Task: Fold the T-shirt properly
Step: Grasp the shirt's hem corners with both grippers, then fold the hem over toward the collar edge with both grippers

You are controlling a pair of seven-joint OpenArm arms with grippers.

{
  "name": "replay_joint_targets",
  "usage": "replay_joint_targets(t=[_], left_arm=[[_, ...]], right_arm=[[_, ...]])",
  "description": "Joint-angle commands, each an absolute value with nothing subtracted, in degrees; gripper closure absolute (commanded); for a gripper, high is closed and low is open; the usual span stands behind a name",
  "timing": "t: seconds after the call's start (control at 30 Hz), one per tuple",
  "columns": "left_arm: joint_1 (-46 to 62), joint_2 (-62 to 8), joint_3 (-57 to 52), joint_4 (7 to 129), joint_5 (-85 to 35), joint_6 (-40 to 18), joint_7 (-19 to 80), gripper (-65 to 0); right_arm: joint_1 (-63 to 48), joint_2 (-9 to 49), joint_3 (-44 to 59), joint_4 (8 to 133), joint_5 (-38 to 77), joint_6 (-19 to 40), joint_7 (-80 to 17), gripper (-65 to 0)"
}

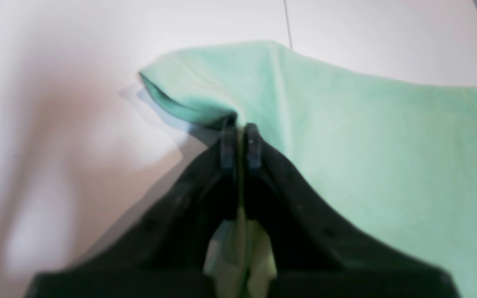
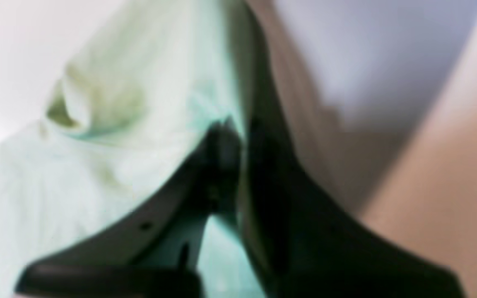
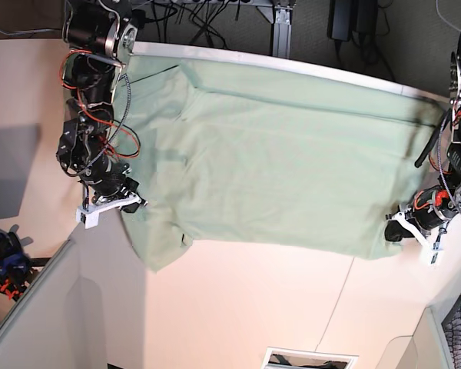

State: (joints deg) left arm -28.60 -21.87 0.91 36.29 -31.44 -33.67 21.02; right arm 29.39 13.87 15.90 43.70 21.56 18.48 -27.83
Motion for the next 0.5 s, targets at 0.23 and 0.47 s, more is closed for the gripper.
replay_joint_targets(t=[0.23,0.47], left_arm=[[-30.8,-24.1,0.8,37.4,-36.7,-40.0,21.8,0.0],[-25.9,-27.3,0.8,49.2,-50.3,-40.0,36.6,0.0]], right_arm=[[30.6,15.3,15.9,48.8,21.0,19.5,-30.7,0.0],[25.5,20.1,15.9,62.3,27.6,22.4,-37.1,0.0]])
